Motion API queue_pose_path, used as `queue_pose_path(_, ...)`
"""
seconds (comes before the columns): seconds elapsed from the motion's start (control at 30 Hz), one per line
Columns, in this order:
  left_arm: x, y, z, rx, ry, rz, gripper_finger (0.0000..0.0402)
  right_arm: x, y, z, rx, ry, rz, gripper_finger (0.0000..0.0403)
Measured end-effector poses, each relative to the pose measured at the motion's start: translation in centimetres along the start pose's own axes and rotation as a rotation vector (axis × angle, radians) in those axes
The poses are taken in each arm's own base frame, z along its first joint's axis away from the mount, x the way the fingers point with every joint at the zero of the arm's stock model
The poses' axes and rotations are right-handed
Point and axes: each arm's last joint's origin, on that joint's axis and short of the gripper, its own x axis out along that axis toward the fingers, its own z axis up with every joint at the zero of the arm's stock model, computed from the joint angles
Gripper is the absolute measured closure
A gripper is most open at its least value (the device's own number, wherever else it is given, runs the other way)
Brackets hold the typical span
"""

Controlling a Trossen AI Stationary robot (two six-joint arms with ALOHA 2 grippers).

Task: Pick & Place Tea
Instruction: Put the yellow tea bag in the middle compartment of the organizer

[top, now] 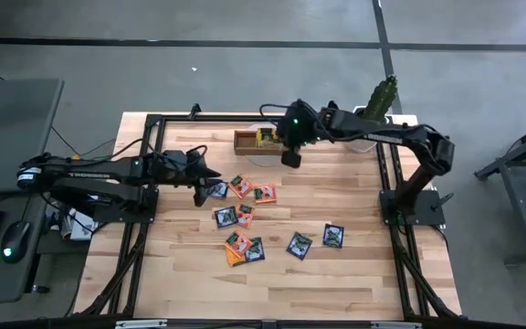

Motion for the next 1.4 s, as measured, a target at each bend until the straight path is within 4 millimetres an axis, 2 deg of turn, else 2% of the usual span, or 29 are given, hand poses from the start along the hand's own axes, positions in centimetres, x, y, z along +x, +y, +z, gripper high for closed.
queue_pose_path(0.17, 0.1, -0.1, 0.2, 0.000, -0.016, -0.007, 0.0302, 2.0, -1.5, -0.3, -0.068, 0.001, 0.022, 0.0403)
queue_pose_path(0.53, 0.1, -0.1, 0.2, -0.019, -0.018, -0.026, 0.0302, 6.1, -1.9, -1.5, -0.231, 0.057, 0.023, 0.0403)
queue_pose_path(0.97, 0.1, -0.1, 0.2, -0.046, -0.021, -0.014, 0.0302, 7.2, -3.7, -2.0, -0.197, 0.047, -0.014, 0.0403)
queue_pose_path(1.4, 0.1, -0.1, 0.2, -0.046, -0.023, -0.009, 0.0302, 7.2, -4.0, -1.9, -0.182, 0.015, 0.004, 0.0403)
